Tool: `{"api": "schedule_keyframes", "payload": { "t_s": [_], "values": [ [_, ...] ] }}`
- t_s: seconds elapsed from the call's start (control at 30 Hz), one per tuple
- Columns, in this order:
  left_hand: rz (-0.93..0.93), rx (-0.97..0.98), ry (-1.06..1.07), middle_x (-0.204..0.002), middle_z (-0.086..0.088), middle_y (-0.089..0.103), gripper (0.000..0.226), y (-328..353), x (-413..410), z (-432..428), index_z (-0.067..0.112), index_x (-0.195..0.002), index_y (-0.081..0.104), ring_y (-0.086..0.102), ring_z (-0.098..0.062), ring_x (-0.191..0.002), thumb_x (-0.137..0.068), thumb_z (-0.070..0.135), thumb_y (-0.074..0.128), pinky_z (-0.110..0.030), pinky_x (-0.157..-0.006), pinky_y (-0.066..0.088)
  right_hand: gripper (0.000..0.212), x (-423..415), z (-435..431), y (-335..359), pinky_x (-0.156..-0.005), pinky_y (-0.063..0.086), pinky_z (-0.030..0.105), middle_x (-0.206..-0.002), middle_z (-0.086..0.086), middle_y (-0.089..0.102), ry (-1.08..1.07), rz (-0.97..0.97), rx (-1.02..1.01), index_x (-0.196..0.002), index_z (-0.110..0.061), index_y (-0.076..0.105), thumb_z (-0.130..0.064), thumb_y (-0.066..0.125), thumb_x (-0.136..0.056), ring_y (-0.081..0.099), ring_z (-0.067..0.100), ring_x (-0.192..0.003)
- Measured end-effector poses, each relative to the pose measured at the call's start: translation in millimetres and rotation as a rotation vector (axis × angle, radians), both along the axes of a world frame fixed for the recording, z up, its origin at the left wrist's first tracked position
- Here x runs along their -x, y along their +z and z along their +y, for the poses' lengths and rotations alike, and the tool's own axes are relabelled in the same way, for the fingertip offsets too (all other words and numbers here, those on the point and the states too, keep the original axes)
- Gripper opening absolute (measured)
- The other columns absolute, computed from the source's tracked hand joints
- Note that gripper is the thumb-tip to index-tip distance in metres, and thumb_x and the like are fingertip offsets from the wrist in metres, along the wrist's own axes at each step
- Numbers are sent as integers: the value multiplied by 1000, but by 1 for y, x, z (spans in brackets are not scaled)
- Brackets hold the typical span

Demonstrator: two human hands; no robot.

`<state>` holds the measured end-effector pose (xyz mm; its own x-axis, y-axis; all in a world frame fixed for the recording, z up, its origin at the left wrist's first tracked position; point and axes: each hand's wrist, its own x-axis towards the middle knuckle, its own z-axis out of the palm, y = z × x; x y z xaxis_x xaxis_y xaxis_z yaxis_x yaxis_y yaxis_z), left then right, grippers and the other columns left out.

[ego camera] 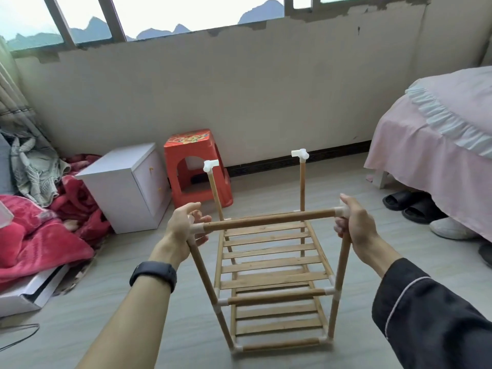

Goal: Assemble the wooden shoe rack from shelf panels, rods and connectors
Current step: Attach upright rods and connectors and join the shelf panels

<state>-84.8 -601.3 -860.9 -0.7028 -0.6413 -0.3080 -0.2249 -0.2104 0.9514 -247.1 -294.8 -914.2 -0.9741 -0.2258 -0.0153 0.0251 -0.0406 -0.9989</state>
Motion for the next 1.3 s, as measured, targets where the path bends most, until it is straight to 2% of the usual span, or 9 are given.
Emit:
{"api": "schedule_keyframes", "payload": {
  "t_s": [0.13,0.37,0.6,0.73,0.83,0.97,1.03,1.17,1.3],
  "values": [
    [12,88,86,-54,2,50,34,-4,10,1,23,-59,43,48,-19,-47,-91,24,54,-29,-51,35,45,-1,-5,-3,-55,34,31,-49,-8,38,-73,106,-83,-63,-24,45,-47,43,-101,36,9,-46],
    [-76,182,145,-44,4,44,30,-5,22,-1,20,-62,46,49,-22,-49,-92,22,49,-32,-52,36,42,-5,-10,-4,-58,38,38,-52,-5,43,-163,213,-178,-69,-19,51,-45,41,-101,42,19,-56],
    [-16,164,113,-47,5,43,30,-3,17,7,21,-64,45,45,-19,-51,-93,23,48,-31,-52,35,51,-3,-9,-8,-64,44,40,-65,6,54,-218,304,-316,-76,-17,53,-53,29,-103,52,25,-64],
    [65,126,34,-68,1,52,31,-6,4,4,19,-74,50,49,-18,-63,-100,35,46,-32,-60,38,41,-2,-8,-7,-61,39,30,-94,9,66,-298,323,-350,-105,-14,54,-50,35,-104,62,25,-83],
    [1,741,34,-92,-1,60,35,-16,-2,1,18,-90,56,58,-21,-85,-101,49,44,-33,-66,42,37,-6,-5,-2,-80,41,33,-118,10,59,-355,578,-514,-118,-14,53,-45,44,-101,56,26,-105],
    [-3,1481,-259,-91,9,55,57,-19,-7,3,26,-83,67,52,-12,-86,-90,74,37,-34,-70,49,53,-22,-11,2,-95,40,42,-121,8,64,-186,863,-837,-99,-19,70,-60,35,-99,52,30,-120],
    [-44,1610,-328,-78,13,57,69,-21,-6,4,29,-78,69,51,-10,-75,-87,84,28,-34,-65,52,66,-25,-13,1,-98,41,45,-121,7,65,-147,884,-953,-97,-21,71,-70,27,-98,55,30,-119],
    [-57,1637,-302,-76,18,59,73,-21,-3,8,46,-108,71,49,-9,-74,-80,91,22,-27,-60,46,75,-26,-15,3,-73,41,36,-101,1,55,-162,785,-958,-92,-29,63,-92,22,-85,55,28,-91],
    [-21,1596,-231,-66,20,55,72,-22,-4,11,43,-94,74,47,-8,-72,-79,93,25,-24,-56,38,73,-28,-19,3,-84,35,36,-92,0,49,-142,796,-904,-81,-25,55,-93,29,-80,50,22,-84]
  ]
}}
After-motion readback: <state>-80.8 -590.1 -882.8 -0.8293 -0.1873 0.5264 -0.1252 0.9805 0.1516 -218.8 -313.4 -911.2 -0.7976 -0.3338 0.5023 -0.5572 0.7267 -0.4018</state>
